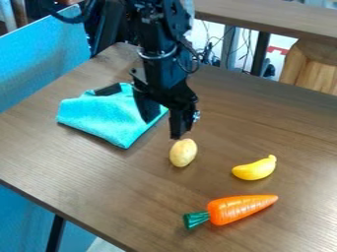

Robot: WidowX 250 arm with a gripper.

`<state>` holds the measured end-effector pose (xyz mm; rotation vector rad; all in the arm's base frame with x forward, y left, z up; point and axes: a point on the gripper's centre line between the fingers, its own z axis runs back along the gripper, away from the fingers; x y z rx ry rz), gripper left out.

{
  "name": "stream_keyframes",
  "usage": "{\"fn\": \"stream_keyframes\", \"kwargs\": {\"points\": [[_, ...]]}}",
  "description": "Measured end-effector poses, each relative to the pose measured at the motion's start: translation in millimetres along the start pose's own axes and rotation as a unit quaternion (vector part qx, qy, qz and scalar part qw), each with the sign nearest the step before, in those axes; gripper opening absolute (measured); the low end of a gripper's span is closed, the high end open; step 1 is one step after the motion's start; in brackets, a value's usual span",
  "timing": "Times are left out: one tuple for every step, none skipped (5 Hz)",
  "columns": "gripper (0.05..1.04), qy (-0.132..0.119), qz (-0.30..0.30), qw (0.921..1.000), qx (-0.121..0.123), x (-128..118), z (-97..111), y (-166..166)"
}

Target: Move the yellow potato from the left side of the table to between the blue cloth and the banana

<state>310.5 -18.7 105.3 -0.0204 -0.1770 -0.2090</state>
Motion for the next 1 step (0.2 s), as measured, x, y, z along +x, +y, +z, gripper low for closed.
{"fn": "stream_keyframes", "kwargs": {"points": [[0.997,0.017,-0.006,0.9998,0.013,-4.7,0.7,4.6]]}}
